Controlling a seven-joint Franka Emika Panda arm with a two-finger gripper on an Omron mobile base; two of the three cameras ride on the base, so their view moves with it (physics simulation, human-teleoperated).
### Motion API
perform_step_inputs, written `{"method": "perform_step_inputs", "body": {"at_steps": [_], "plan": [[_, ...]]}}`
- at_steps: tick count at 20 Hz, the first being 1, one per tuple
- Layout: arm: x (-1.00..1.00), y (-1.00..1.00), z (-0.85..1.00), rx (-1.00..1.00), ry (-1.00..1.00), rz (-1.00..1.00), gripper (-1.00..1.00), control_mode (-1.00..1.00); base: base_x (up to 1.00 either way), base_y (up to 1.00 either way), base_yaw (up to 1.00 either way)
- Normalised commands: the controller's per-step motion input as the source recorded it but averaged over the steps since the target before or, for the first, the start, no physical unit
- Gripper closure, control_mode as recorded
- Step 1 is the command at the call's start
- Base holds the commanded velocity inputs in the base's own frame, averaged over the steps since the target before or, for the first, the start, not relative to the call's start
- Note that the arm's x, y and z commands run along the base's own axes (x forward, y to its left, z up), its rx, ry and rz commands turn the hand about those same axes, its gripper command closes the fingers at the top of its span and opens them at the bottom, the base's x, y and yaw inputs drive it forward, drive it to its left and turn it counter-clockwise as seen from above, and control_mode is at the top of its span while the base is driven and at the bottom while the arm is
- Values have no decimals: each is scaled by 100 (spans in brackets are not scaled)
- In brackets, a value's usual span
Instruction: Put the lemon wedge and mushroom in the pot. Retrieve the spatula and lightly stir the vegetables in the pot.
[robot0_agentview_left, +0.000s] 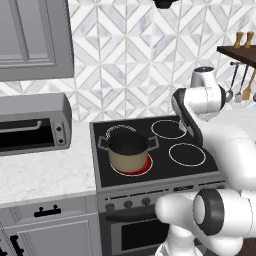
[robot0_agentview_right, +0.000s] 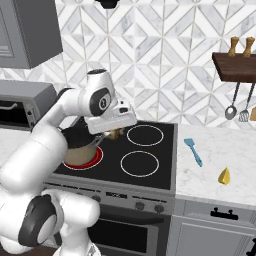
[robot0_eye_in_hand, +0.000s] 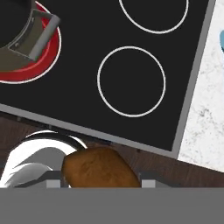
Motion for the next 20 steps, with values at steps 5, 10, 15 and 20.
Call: {"method": "perform_step_inputs", "body": {"at_steps": [5, 10, 15, 20], "plan": [[37, 100, -2, 0, 5, 10, 100, -100, 0, 0, 0], [73, 100, -20, 0, -7, 12, 100, -100, 0, 0, 0], [66, 100, -80, 0, 0, 1, 100, -100, 0, 0, 0], [63, 96, -65, 0, -3, 0, 100, -100, 0, 0, 0]]}}
